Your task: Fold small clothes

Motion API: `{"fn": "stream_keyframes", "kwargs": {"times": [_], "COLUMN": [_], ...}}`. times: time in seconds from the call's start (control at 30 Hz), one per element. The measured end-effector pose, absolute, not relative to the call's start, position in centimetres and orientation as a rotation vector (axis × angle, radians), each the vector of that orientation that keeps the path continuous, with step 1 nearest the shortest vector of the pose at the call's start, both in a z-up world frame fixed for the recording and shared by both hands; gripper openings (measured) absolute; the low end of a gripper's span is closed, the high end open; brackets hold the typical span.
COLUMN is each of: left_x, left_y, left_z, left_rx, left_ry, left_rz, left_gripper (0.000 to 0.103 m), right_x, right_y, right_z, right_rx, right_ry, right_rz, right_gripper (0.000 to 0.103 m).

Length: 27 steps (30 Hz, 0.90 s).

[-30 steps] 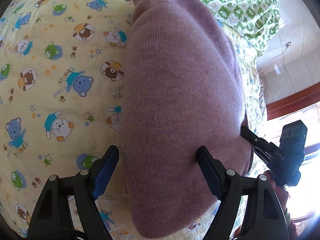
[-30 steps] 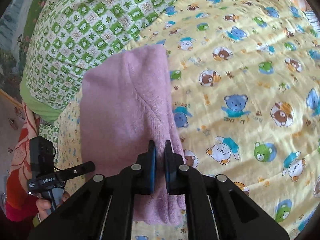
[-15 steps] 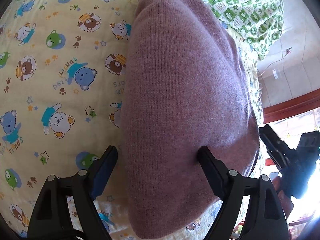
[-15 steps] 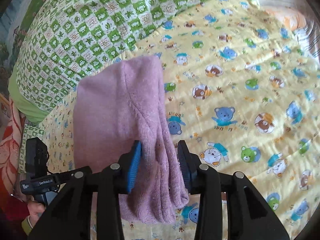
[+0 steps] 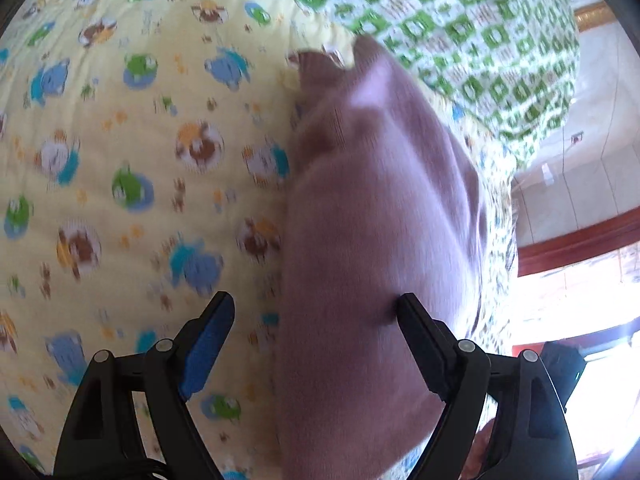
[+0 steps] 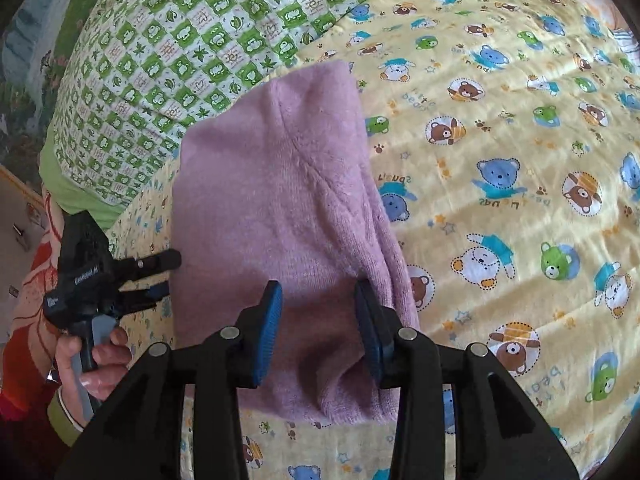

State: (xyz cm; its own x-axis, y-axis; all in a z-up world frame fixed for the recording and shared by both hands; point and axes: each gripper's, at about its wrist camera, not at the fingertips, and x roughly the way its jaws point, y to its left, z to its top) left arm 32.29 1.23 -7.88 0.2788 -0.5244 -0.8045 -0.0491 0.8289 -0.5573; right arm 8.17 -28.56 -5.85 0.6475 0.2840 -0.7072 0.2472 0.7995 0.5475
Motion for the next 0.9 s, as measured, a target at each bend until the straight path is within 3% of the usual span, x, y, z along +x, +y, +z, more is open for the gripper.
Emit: {"fn": "stream_keyframes", "kwargs": {"times": [0.3,0.37,0.4,0.43,0.63,0.77,0.9], "left_x": [42.4,43.9,44.3,44.8,45.0,45.7,45.3], "left_y": [2.0,1.8,1.5,1.2,0.4,1.4,3.5], "left_z": [-9.1,-9.5,-9.6,-9.8,-5.5,-6.8,-7.4], "left_rx": [-0.631,-0.627,-0.627,-0.637,-0.583,-0.497,-0.528], "left_ry": [1.263,1.252,1.25,1.26,1.115,1.128,1.145], "left_rz": [-0.299,-0.303,-0.317,-0.342,-0.394,-0.328,-0.306], "left_gripper": [0.084,0.067,0.031,0.013,0.007,0.007,0.018], "right_x": [8.4,8.4,8.4,8.3,7.9,7.3,7.3], "right_y": [-28.5,-28.7,-28.7,-28.8,-29.4,-30.1,-29.8], "right_z": [-6.0,-6.0,-6.1,-6.1,-6.3,-6.9,-6.5], "right_rx": [0.665,0.669,0.672,0.673,0.668,0.71,0.696], "right_ry": [0.889,0.886,0.883,0.881,0.865,0.838,0.851], "right_rz": [0.042,0.051,0.056,0.061,0.103,0.12,0.128], "right_gripper": [0.039,0.039,0.039,0.039,0.038,0.036,0.036]}}
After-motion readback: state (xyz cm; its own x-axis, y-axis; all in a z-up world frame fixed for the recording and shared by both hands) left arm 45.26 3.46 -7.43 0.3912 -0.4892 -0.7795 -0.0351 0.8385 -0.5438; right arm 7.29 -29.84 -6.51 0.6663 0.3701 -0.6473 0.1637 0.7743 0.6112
